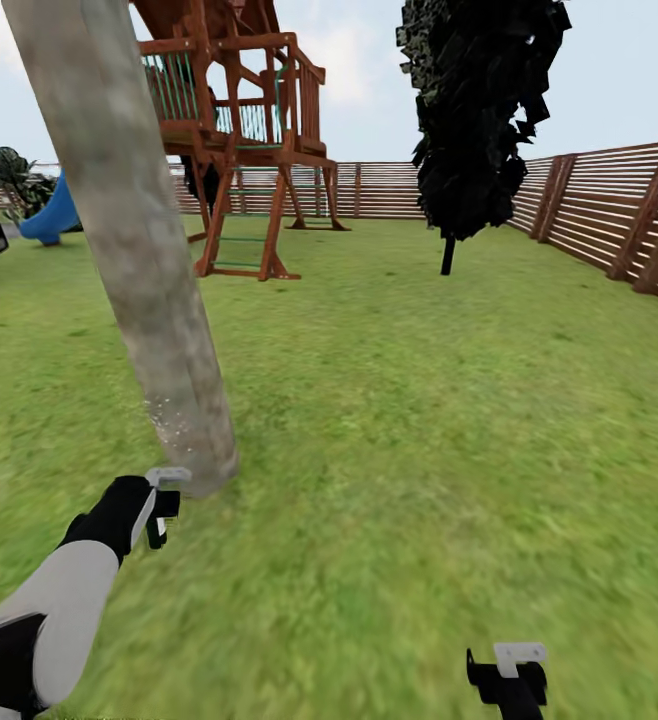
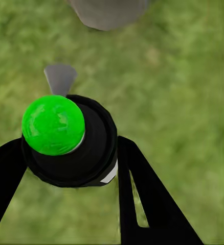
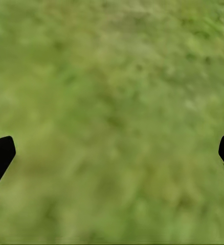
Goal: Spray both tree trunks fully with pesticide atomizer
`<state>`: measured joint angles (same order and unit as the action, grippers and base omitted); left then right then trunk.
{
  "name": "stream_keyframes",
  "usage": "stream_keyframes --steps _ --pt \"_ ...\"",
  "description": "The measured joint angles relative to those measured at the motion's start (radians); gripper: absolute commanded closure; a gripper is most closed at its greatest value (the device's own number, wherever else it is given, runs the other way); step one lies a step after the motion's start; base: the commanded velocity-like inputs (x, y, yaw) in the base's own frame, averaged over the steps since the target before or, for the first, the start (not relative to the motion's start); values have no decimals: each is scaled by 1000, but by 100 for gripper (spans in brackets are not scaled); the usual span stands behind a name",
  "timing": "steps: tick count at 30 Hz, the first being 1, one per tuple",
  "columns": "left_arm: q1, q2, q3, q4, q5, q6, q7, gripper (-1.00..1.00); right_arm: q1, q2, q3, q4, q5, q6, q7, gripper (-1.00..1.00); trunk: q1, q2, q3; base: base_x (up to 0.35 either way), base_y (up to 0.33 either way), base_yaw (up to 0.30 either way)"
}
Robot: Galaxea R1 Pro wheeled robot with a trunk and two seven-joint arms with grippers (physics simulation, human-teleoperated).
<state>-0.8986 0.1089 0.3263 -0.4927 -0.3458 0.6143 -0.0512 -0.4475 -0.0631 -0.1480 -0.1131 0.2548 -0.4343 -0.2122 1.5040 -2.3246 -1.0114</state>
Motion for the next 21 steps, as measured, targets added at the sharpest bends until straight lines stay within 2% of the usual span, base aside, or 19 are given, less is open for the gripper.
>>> stream_keyframes --steps 1,4,8,9,11,13,17,21 --pt "-16 -10 -1 0 -1 5 0 100 0 0 0 -1 0 0 0 -100 0 0 0 210 -219 66" --pt "-57 -17 -5 -1 -6 22 -1 100 0 -1 -1 -1 0 0 -1 -100 0 0 0 172 -153 8" --pt "-68 -17 -7 -13 -7 29 -2 100 0 -7 -1 -1 0 0 -1 -100 0 0 0 19 -15 1" --pt "-68 -18 -6 -54 -10 37 -2 100 0 -10 -1 -1 0 0 -1 -100 0 0 0 2 -2 0" --pt "-68 -18 -6 -130 -9 96 -7 100 0 -12 -1 -1 0 0 0 -100 0 0 0 1 -1 4" --pt "-67 -19 -6 -201 -9 159 -12 100 0 -12 -1 -1 0 0 -1 -100 0 0 0 0 0 207" --pt "-64 -18 -6 -218 -6 171 -13 100 0 -12 -1 -2 0 0 -1 -100 0 0 0 20 -15 269" --pt "-65 -19 -6 -227 -6 171 -13 100 0 -12 -1 -1 0 0 -1 -100 0 0 0 177 -166 278"
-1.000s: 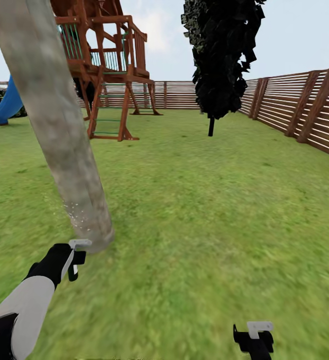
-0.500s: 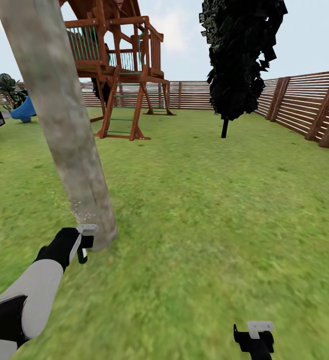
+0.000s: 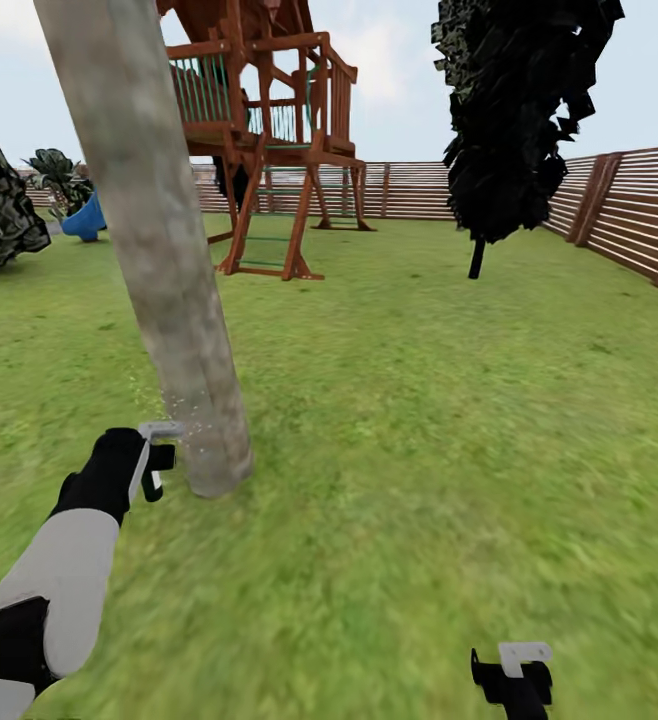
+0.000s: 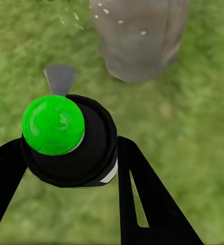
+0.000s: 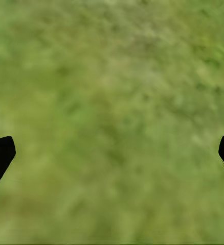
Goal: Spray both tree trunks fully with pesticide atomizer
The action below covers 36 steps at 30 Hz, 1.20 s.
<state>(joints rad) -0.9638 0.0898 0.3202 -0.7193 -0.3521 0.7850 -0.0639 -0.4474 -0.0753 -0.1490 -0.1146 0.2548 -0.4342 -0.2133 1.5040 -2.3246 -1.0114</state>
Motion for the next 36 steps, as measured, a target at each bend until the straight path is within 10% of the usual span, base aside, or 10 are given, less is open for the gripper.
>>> stream_keyframes --steps 36 --pt "5 -3 1 -14 0 -3 3 100 0 0 2 1 0 0 1 -100 0 0 0 129 -228 99"
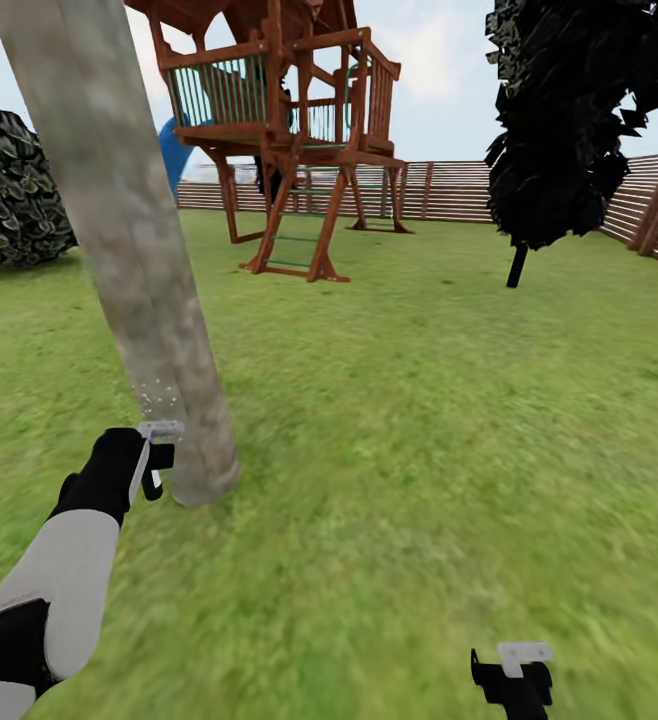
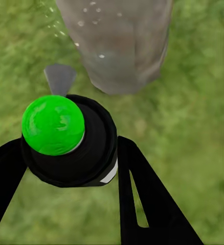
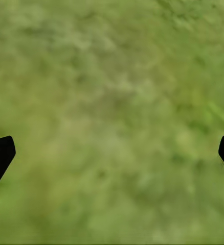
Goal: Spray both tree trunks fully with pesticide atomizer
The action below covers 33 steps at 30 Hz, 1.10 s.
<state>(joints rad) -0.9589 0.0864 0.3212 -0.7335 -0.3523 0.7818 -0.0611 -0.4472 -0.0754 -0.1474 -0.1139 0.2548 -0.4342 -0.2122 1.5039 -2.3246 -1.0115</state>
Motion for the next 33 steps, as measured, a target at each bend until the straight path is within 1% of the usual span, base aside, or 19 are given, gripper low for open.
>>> stream_keyframes --steps 6,11,12,14,16,17,20,25,26,27,29,30,31,33 --pt "6 0 0 1 0 0 2 100 0 0 0 0 0 0 0 -100 0 0 0 63 -254 242" --pt "16 8 2 16 -2 -10 7 100 0 0 0 1 0 0 0 -100 0 0 0 38 -267 277" --pt "30 9 2 19 -1 -13 7 100 0 0 0 1 0 0 0 -100 0 0 0 175 -235 277" --pt "46 -3 0 20 4 -14 8 100 0 0 0 1 0 0 0 -100 0 0 0 212 -211 276" --pt "50 -32 -1 20 7 -14 8 100 0 0 0 1 0 0 0 -100 0 0 0 234 -193 162" --pt "50 -36 -1 20 1 -14 8 100 0 0 0 1 0 0 0 -100 0 0 0 237 -190 72" --pt "50 -39 -1 19 -1 -14 9 100 0 0 0 1 0 0 0 -100 0 0 0 246 -178 15" --pt "51 -36 -2 20 -6 -14 8 100 0 0 0 1 0 0 0 -100 0 0 0 260 -170 0" --pt "65 -28 1 24 -14 -16 7 100 0 0 0 1 0 0 0 -100 0 0 0 258 -170 0" --pt "85 -23 4 26 -12 -17 8 100 0 0 0 1 0 0 0 -100 0 0 0 258 -170 0" --pt "129 -3 6 28 -16 -31 7 100 0 0 0 1 0 0 0 -100 0 0 0 257 -170 0" --pt "147 6 6 29 -13 -51 7 100 0 0 0 1 0 0 0 -100 0 0 0 257 -170 0" --pt "164 13 6 37 -8 -87 8 100 0 0 0 1 0 0 0 -100 0 0 0 257 -170 0" --pt "171 10 6 58 -1 -106 9 100 0 0 0 1 0 0 0 -100 0 0 0 257 -170 10"
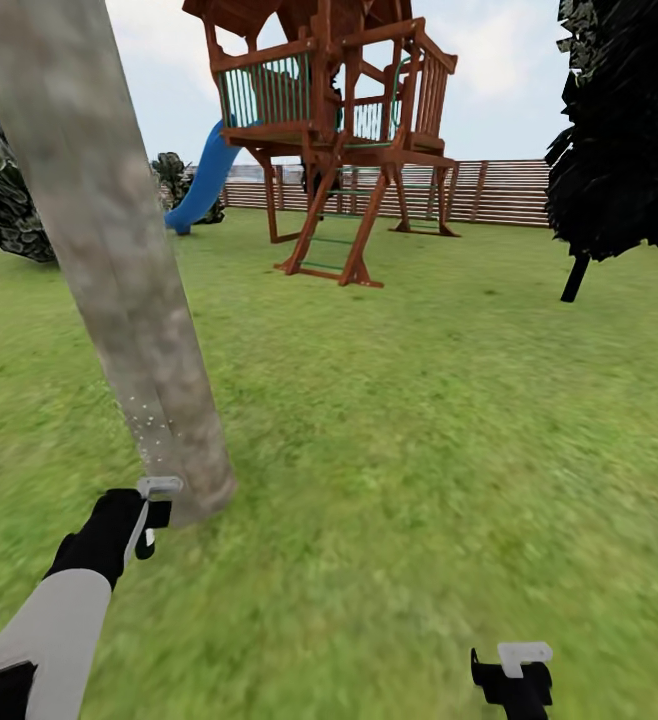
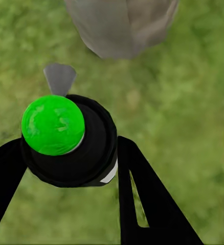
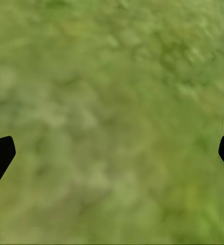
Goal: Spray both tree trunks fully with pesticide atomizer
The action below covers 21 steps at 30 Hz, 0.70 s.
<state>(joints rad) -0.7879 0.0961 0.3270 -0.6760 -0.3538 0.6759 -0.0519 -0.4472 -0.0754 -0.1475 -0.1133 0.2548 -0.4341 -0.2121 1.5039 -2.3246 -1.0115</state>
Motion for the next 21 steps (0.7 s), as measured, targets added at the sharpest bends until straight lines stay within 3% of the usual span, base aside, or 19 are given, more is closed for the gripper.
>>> stream_keyframes --steps 4,11,13,17,21 --pt "2 4 6 -2 -4 -4 2 100 0 0 0 0 0 0 0 -100 0 0 0 208 -149 234" --pt "39 4 11 13 0 -19 2 100 0 0 0 0 0 0 0 -100 0 0 0 19 -15 276" --pt "41 -1 9 56 3 -31 2 100 0 0 0 0 0 0 0 -100 1 0 0 37 -159 165" --pt "41 -3 8 145 4 -179 3 100 0 0 0 0 0 0 0 -100 0 0 0 136 -251 22" --pt "41 -9 8 154 0 -190 3 100 0 -2 0 0 0 0 0 -100 0 0 0 163 -257 0"
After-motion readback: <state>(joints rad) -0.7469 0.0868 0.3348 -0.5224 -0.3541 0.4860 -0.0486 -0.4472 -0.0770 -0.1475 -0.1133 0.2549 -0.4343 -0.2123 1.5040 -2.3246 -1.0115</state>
